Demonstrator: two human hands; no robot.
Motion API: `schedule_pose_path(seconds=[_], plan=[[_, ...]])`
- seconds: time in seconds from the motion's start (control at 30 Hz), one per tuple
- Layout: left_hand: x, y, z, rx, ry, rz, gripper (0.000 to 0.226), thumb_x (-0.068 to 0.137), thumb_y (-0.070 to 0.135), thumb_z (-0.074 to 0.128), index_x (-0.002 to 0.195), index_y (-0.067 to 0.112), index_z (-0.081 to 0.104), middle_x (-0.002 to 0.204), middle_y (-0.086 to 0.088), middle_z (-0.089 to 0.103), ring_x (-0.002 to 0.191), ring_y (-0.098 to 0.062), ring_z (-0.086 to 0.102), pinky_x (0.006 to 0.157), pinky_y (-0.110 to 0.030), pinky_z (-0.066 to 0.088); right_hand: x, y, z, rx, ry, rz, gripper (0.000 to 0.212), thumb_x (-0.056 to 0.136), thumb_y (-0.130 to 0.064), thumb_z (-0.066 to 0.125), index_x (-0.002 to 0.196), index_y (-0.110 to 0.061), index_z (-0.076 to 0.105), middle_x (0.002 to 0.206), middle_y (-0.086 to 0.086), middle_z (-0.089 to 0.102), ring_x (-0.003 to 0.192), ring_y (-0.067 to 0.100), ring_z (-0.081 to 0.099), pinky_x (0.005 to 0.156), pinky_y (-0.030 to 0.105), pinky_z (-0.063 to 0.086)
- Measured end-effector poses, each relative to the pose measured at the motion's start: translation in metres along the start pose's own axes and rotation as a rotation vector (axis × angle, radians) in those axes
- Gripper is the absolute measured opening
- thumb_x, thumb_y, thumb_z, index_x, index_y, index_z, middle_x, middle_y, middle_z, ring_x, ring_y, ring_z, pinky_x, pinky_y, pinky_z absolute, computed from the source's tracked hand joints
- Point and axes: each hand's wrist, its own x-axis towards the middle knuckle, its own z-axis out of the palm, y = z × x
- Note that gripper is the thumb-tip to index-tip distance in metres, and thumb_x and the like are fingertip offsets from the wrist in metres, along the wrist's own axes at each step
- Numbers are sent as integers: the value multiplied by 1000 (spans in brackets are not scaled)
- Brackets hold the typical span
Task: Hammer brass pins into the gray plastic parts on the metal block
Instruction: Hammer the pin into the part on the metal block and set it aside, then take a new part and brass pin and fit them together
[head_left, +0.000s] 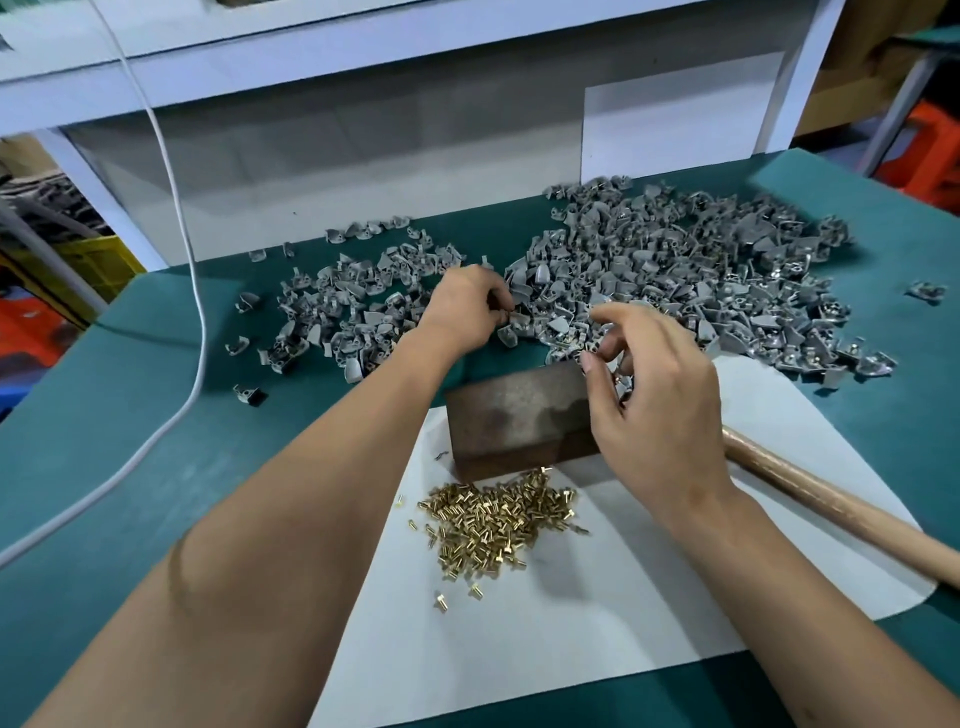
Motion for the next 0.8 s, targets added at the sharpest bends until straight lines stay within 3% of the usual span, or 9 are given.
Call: schedule_pose_path(seconds=[0.2, 0.33, 0.43, 0.53, 0.67, 0.8], plan=[[-10, -7, -4, -57, 14, 3, 10, 85, 11, 82, 87, 19, 77, 90, 5, 73, 86, -12, 67, 85, -31, 57, -1, 3, 2, -7, -6, -13, 28, 94, -10, 66, 122, -9, 63, 98, -2, 60, 89, 8, 49, 82, 22, 43], [-25, -14, -12, -252, 163, -55, 9, 86, 9, 81, 86, 16, 74, 90, 3, 73, 81, -6, 67, 80, -21, 57, -3, -1, 1, 3, -57, -45, 21, 94, -11, 67, 115, -9, 67, 99, 0, 65, 90, 11, 55, 82, 25, 50], [-41, -17, -16, -502, 226, -180, 15, 87, 6, 79, 81, 15, 69, 82, -8, 74, 78, -23, 73, 81, -39, 63, -9, -15, -2, 81, -228, -207, 11, 96, -18, 65, 104, -12, 71, 96, -1, 70, 85, 14, 64, 77, 34, 57], [-61, -15, -17, -680, 240, -261, 13, 87, 4, 79, 84, 10, 68, 81, -17, 74, 81, -36, 75, 81, -52, 62, -19, -37, -2, 151, -551, -393, 29, 100, -42, 56, 98, -18, 72, 91, -5, 68, 81, 16, 64, 70, 39, 55], [-90, -13, -20, -760, 279, -260, 21, 84, 2, 80, 90, 18, 69, 78, -9, 73, 76, -27, 74, 80, -47, 63, -33, -54, 8, -12, -829, -509, 39, 90, -63, 60, 103, -26, 66, 97, -9, 52, 84, 21, 57, 67, 38, 44], [-119, -14, -24, -772, 322, -200, 34, 75, 3, 89, 101, 19, 74, 79, -2, 70, 73, -17, 70, 79, -34, 62, -32, -52, 8, 34, -835, -459, 22, 95, -46, 62, 101, -25, 63, 101, -8, 52, 92, 23, 59, 75, 40, 46]])
